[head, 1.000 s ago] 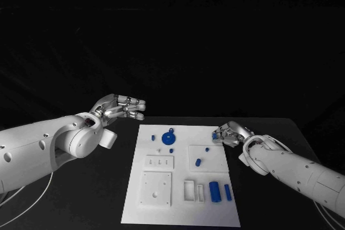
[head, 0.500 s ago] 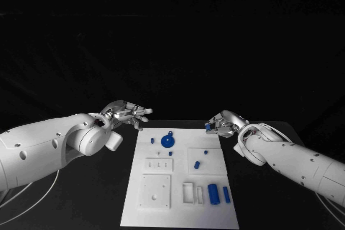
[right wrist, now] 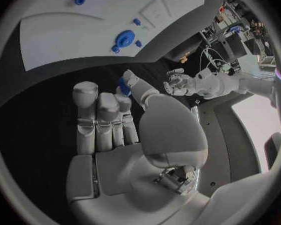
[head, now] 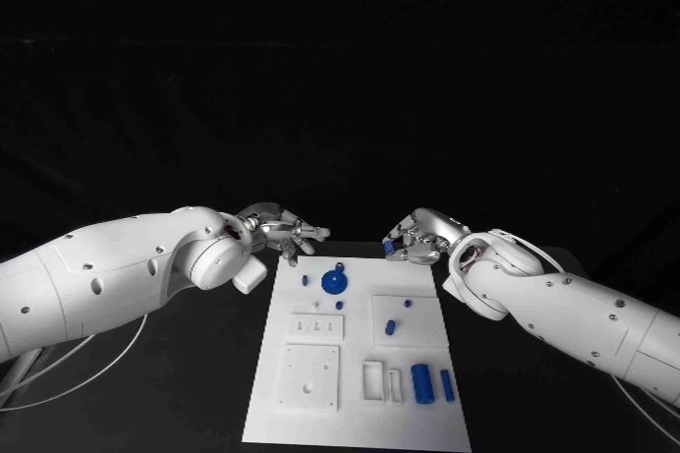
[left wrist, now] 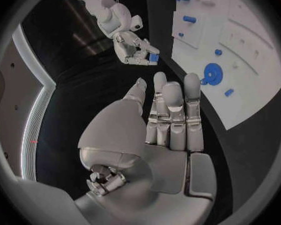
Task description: Assemble the parts on the task board
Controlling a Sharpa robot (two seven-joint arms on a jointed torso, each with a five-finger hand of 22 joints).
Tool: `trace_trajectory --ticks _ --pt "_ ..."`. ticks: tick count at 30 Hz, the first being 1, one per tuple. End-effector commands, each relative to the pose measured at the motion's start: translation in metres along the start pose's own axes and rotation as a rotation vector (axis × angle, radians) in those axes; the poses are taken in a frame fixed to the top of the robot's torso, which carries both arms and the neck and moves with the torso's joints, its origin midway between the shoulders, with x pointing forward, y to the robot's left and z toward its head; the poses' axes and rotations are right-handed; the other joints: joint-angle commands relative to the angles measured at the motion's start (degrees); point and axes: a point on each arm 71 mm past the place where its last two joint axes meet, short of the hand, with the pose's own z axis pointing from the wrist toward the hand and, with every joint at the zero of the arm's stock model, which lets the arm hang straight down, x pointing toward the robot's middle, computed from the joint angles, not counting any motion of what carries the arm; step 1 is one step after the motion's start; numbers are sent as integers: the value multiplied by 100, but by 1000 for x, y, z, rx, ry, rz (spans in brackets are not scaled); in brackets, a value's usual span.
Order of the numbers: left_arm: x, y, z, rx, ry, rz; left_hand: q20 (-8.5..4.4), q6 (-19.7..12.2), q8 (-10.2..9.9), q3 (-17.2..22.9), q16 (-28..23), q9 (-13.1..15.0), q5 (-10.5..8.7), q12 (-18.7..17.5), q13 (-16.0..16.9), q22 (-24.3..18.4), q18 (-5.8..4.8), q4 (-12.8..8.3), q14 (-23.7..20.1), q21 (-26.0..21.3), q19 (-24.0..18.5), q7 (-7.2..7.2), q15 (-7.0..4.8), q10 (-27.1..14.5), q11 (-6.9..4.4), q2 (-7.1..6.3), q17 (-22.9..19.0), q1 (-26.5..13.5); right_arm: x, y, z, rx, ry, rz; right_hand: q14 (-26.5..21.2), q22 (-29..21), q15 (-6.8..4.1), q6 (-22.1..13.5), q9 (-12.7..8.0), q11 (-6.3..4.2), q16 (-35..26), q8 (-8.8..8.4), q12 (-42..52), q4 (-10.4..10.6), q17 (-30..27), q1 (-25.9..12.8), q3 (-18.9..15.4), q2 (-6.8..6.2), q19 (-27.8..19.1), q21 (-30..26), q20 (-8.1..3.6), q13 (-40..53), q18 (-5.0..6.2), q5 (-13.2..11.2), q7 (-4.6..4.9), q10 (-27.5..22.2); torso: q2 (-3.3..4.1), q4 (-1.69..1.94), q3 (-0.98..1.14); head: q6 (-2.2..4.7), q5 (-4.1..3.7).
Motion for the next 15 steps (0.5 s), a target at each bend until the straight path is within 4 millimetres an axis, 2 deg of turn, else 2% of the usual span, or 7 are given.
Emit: trace_trajectory --ticks 1,5,9,12,13,15 --pt "9 2 3 -81 78 55 17 -103 -15 10 24 5 -106 22 18 28 52 66 -15 43 -42 30 -7 166 -28 -77 -15 -119 4 5 1 30 18 -73 22 449 -19 251 46 -18 28 15 -19 22 10 4 45 -65 33 25 -33 -3 -71 -21 -42 39 -51 12 -9 -21 25" --pt "15 1 6 -106 96 69 20 -113 -15 38 31 20 -131 12 28 51 59 159 -19 57 -54 28 -5 169 -23 -186 -32 -218 8 15 2 21 17 -82 26 447 -18 252 47 -20 33 17 -12 44 18 6 62 -86 32 17 -31 3 -70 -24 -41 44 -72 21 -15 -16 60" --pt "20 1 9 -129 103 85 15 -113 -13 84 38 25 -141 -7 31 70 58 286 -20 61 -55 24 -7 179 -20 -294 -44 -321 12 27 3 5 16 -91 26 446 -19 249 46 -25 38 16 -26 55 26 9 67 -101 38 16 -33 -8 -67 -15 -43 39 -61 18 -4 5 62" --pt "24 1 11 -146 103 99 18 -116 -12 268 39 25 -138 -24 32 84 55 529 -29 54 -63 20 -3 184 -14 -468 -50 -499 15 35 4 -11 16 -100 25 445 -19 231 41 -28 33 16 -50 80 25 -9 56 -128 45 16 -32 -29 -62 -3 -45 38 -52 19 -10 16 55" --pt "24 1 12 -149 102 101 27 -122 -13 354 39 35 -135 -22 42 97 59 568 -36 53 -73 22 3 175 -10 -538 -60 -519 15 37 4 -14 17 -100 26 445 -19 232 40 -28 33 16 -51 86 26 -7 56 -131 46 16 -32 -30 -62 -3 -45 40 -52 16 -14 16 55" --pt "27 1 13 -158 101 110 32 -126 -13 360 25 37 -136 -35 39 98 58 599 -58 46 -87 24 11 154 -4 -588 -68 -552 17 42 4 -23 15 -106 30 445 -20 235 39 -30 33 17 -50 123 32 7 54 -157 54 11 -31 -32 -59 14 -47 53 -51 12 -15 16 68"
